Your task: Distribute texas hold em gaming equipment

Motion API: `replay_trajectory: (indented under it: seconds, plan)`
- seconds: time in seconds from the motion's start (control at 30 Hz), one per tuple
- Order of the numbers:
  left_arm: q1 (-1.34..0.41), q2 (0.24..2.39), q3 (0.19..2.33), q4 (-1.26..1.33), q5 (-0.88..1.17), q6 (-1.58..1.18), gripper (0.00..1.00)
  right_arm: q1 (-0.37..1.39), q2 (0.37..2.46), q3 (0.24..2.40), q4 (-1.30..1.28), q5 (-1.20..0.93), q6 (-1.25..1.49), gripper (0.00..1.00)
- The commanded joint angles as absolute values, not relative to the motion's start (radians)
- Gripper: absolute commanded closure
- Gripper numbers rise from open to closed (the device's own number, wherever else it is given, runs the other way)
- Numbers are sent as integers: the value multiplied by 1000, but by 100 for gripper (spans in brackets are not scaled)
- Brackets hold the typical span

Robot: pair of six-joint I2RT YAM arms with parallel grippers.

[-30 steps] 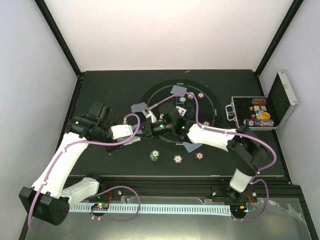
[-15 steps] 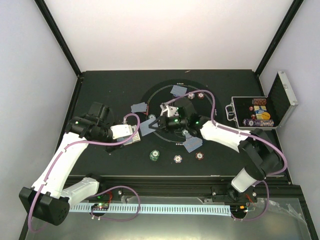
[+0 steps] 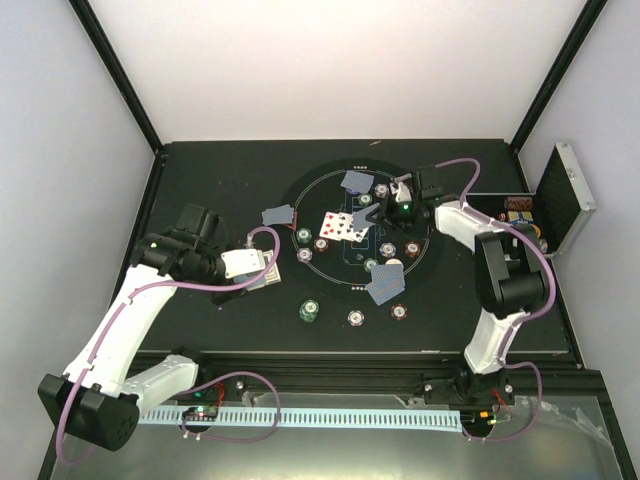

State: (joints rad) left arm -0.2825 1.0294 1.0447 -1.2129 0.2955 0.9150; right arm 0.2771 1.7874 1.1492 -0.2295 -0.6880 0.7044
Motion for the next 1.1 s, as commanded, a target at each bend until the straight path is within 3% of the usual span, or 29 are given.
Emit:
replay_trajectory:
  seconds: [0.0, 0.53, 0.8, 1.07]
  plan:
    - [-281, 1027, 1070, -1218, 299, 916, 98, 232, 1893, 1249, -370, -629, 594, 99]
    - [-281, 1019, 1057, -1215, 287, 924, 98, 168, 2101, 1455, -532, -527, 507, 97]
    - [-281, 1019, 1064, -1223, 291, 925, 98, 167, 2087, 1491, -647, -388, 455, 61]
    - [-281, 1011, 1069, -1227, 294, 922, 98, 178, 1932, 1468, -686, -243, 474, 42]
